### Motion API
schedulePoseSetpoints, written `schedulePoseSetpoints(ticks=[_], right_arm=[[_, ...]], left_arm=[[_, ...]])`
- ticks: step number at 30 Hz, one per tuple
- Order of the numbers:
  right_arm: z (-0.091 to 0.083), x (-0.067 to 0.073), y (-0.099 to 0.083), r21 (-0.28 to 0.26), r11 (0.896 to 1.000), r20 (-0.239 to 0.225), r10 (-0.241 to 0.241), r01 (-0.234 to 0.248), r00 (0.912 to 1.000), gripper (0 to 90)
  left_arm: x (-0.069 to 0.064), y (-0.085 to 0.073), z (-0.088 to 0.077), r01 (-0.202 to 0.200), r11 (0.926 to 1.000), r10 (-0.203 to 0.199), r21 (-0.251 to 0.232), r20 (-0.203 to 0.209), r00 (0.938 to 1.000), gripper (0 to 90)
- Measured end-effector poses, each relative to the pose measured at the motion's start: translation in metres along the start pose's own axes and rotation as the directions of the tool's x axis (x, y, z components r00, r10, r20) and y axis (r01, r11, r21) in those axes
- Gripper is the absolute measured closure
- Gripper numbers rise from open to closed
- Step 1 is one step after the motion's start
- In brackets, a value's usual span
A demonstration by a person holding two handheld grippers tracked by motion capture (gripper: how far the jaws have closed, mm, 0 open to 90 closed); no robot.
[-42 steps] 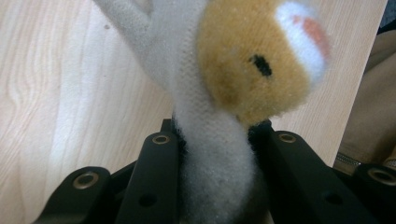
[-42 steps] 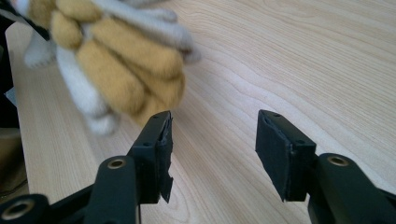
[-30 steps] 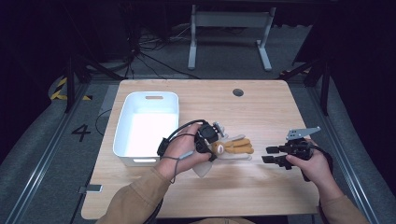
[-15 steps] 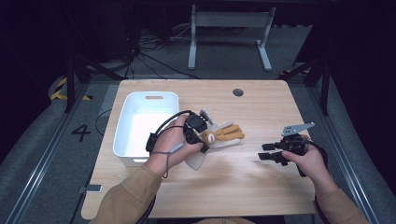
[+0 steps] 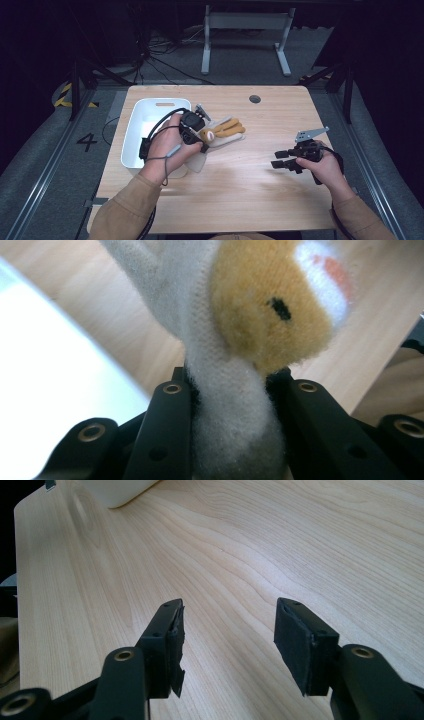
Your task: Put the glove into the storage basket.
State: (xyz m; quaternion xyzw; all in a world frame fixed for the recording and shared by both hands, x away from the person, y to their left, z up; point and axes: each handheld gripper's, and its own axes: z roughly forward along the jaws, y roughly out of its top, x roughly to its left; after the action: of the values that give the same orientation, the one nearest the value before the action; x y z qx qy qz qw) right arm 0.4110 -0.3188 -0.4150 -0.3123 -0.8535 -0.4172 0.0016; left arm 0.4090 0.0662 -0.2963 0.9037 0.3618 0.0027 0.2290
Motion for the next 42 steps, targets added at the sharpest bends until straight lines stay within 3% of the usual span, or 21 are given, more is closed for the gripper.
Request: schedulePoseSetpoints(ticks=[11,22,28,30,37,40,42], right_arm=[[0.009,0.004,0.007,0.014,1.000,-0.020,-0.020,0.020,0.9996,46.4],[0.011,0.002,0.003,0.023,1.000,-0.020,-0.006,0.006,0.9998,46.2],[0.009,0.000,0.001,0.021,1.000,-0.014,0.003,-0.002,0.9999,45.9],[0.008,0.000,0.000,0.019,1.000,-0.014,0.004,-0.004,0.9999,45.9],[0.004,-0.002,-0.004,0.019,1.000,-0.003,0.013,-0.013,0.9999,45.8],[0.003,-0.002,-0.005,0.016,1.000,0.000,0.019,-0.019,0.9998,45.8],[0.001,-0.003,-0.005,0.014,1.000,-0.001,0.021,-0.021,0.9998,45.8]], left_arm=[[0.020,-0.015,-0.027,0.081,0.9962,-0.083,-0.032,-0.060,0.9947,73.2],[0.050,-0.024,-0.035,0.174,0.9824,-0.180,-0.067,-0.100,0.9785,73.1],[0.069,-0.029,-0.031,0.242,0.9684,-0.247,-0.061,-0.105,0.9634,73.0],[0.075,-0.031,-0.031,0.270,0.9605,-0.276,-0.067,-0.107,0.9551,73.0],[0.089,-0.032,-0.031,0.328,0.9424,-0.334,-0.068,-0.133,0.9332,72.9],[0.095,-0.033,-0.029,0.343,0.9368,-0.349,-0.068,-0.116,0.9300,72.9],[0.099,-0.034,-0.027,0.363,0.9294,-0.369,-0.069,-0.125,0.9211,72.9]])
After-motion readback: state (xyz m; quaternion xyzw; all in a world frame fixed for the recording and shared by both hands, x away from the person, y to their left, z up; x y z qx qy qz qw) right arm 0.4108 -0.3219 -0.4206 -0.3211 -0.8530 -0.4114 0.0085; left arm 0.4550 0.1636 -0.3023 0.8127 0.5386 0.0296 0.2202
